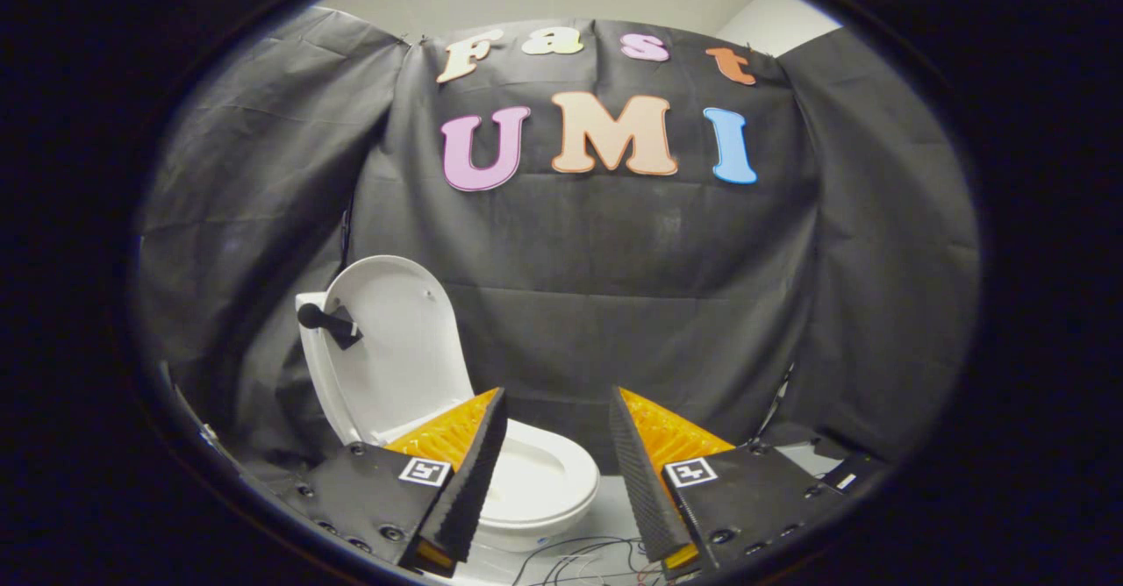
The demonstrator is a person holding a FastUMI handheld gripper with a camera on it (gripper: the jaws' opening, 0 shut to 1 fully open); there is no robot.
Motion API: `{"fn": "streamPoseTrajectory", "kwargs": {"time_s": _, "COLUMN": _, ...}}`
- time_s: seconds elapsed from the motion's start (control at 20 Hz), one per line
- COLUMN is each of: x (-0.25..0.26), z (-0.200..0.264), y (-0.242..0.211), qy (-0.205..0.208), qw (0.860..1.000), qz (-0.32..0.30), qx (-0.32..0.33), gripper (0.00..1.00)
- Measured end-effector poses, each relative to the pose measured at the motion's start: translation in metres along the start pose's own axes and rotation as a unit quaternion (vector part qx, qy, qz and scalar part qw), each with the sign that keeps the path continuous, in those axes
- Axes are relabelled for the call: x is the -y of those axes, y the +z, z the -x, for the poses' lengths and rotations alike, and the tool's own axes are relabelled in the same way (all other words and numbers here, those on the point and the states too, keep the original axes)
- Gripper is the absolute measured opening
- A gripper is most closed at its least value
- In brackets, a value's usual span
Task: Open the toilet lid.
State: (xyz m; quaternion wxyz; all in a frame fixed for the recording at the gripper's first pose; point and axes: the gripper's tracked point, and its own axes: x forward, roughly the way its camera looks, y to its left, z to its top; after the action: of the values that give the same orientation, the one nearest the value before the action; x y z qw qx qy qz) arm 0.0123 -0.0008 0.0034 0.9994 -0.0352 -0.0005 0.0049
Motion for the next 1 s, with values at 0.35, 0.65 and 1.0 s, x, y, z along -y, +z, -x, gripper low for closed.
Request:
{"fn": "streamPoseTrajectory", "kwargs": {"time_s": 0.35, "x": 0.003, "z": 0.028, "y": 0.012, "qy": 0.004, "qw": 0.999, "qz": -0.019, "qx": 0.027, "gripper": 0.73}}
{"fn": "streamPoseTrajectory", "kwargs": {"time_s": 0.65, "x": 0.004, "z": 0.041, "y": 0.010, "qy": 0.005, "qw": 0.999, "qz": -0.031, "qx": 0.027, "gripper": 0.74}}
{"fn": "streamPoseTrajectory", "kwargs": {"time_s": 1.0, "x": 0.004, "z": 0.042, "y": 0.003, "qy": 0.002, "qw": 0.999, "qz": -0.030, "qx": 0.014, "gripper": 0.81}}
